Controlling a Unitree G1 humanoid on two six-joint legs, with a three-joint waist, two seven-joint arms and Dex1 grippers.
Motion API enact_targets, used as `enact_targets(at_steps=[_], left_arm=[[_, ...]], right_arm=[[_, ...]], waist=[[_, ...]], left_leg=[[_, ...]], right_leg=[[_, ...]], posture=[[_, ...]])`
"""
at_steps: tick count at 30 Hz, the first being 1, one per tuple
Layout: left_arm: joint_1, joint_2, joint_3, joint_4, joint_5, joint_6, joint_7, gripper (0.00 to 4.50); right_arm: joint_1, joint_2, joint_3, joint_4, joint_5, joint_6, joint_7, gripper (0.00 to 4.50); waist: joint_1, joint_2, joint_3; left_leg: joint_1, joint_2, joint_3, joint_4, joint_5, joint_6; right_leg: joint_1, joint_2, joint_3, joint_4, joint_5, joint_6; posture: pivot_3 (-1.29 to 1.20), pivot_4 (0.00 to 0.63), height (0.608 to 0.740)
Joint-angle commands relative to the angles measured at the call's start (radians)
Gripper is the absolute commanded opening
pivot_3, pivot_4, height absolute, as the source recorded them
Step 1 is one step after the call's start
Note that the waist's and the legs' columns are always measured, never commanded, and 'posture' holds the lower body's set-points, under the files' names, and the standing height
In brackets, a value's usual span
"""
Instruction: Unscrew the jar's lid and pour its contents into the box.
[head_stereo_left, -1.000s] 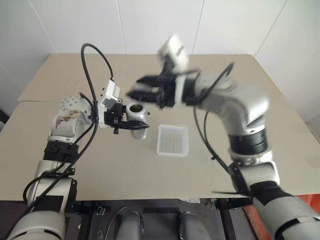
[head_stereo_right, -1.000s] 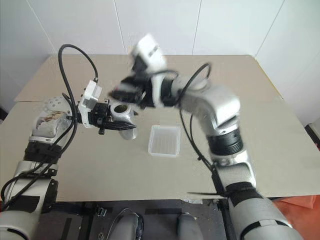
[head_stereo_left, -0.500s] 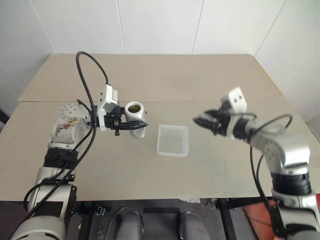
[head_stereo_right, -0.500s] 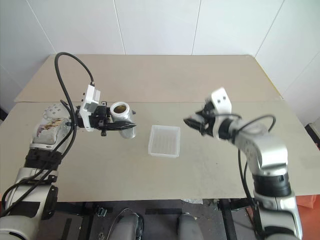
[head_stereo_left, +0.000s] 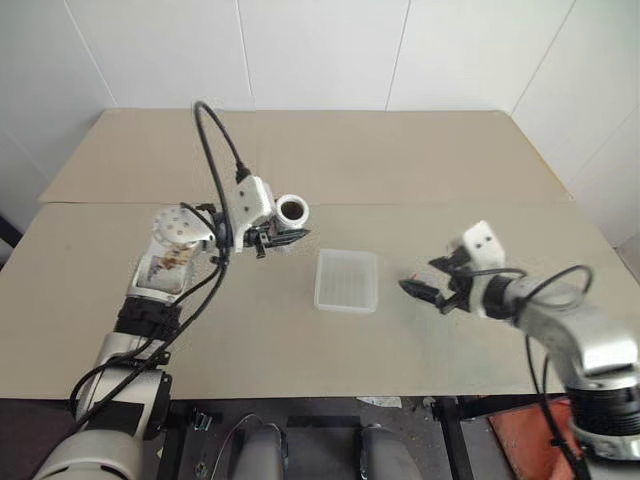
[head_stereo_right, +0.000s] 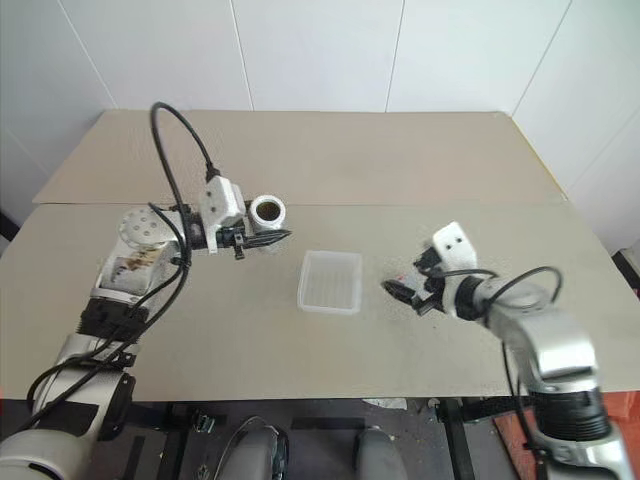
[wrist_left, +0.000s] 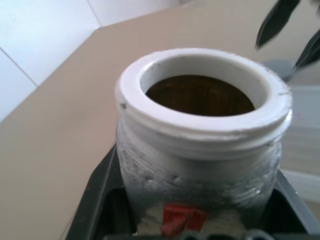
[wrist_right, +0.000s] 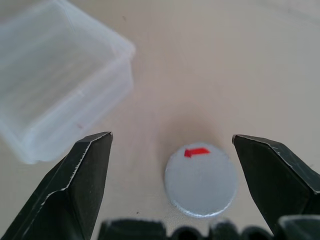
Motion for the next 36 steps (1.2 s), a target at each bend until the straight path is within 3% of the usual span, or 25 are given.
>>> enact_targets(at_steps=[1,5,10,14,18,28,31,33,36], left_arm=[[-0.077,-0.017,-0.053,0.059,0.187,-0.277,0.204,1.95],[-0.218,0.060,-0.258,0.171,0.725,-0.647,0.710,1.95],[-0.382,0.103,-0.515,0.212,1.237,-0.651,1.276,1.95],[-0.425,0.062,-0.659,0.253,1.424,-0.574,1.476,1.95],[-0.432,0.012,-0.747,0.264,1.529,-0.487,1.576,1.95],[-0.454,-0.018,-0.742,0.341,1.475,-0.448,1.593,1.95],[-0.412,-0.022,-0.624,0.391,1.226,-0.546,1.429,1.95],[-0.359,-0.040,-0.499,0.420,0.934,-0.581,1.185,1.95],[-0.272,-0.116,-0.257,0.341,0.501,-0.337,0.805,1.95]], right_arm=[[-0.085,-0.068,-0.064,-0.108,0.188,0.173,0.084,4.44],[-0.203,-0.080,-0.071,-0.080,0.347,0.323,0.116,4.44],[-0.311,-0.096,-0.031,-0.041,0.428,0.405,0.145,4.44],[-0.335,-0.097,-0.006,-0.025,0.430,0.399,0.136,4.44],[-0.339,-0.087,-0.013,-0.017,0.438,0.392,0.118,4.44],[-0.302,-0.086,-0.046,-0.063,0.468,0.373,0.077,4.44],[-0.287,-0.081,-0.051,-0.083,0.473,0.359,0.059,4.44],[-0.279,-0.079,-0.064,-0.089,0.480,0.357,0.046,4.44],[-0.267,-0.085,-0.083,-0.095,0.489,0.349,0.034,4.44]], waist=[[0.001,0.000,0.000],[0.004,-0.001,0.000],[0.014,-0.001,0.000],[0.019,-0.001,0.000],[0.021,-0.001,0.000],[0.019,-0.001,0.000],[0.018,-0.001,0.000],[0.018,-0.001,0.000],[0.018,0.000,0.000]], left_leg=[[0.000,0.000,0.000,0.000,0.000,0.000],[0.000,0.000,0.000,0.000,0.000,0.000],[-0.002,-0.002,0.000,0.000,0.000,0.000],[-0.002,-0.002,0.001,0.000,0.000,0.000],[-0.005,-0.002,0.001,0.000,0.000,0.000],[-0.004,-0.002,0.001,0.000,0.000,0.000],[-0.005,-0.002,0.001,0.000,0.000,0.000],[-0.005,-0.002,0.001,0.000,0.000,0.000],[-0.004,-0.002,0.001,0.001,0.000,0.000]], right_leg=[[0.000,0.000,0.000,0.000,0.000,0.000],[0.000,0.000,0.000,-0.001,0.000,0.000],[-0.001,-0.002,0.000,-0.001,0.000,0.001],[-0.002,-0.002,-0.001,0.002,0.000,0.001],[-0.003,-0.003,-0.002,0.003,0.000,0.001],[-0.003,-0.003,-0.001,0.003,0.001,0.001],[-0.003,-0.003,-0.001,0.003,0.001,0.001],[-0.003,-0.003,-0.001,0.003,0.001,0.001],[-0.003,-0.004,-0.002,0.003,0.001,0.001]], posture=[[0.00,0.150,0.740],[0.00,0.150,0.740],[0.00,0.150,0.740],[0.00,0.150,0.740],[0.00,0.150,0.740],[0.00,0.150,0.740],[0.00,0.150,0.740],[0.00,0.150,0.740],[0.00,0.150,0.740]])
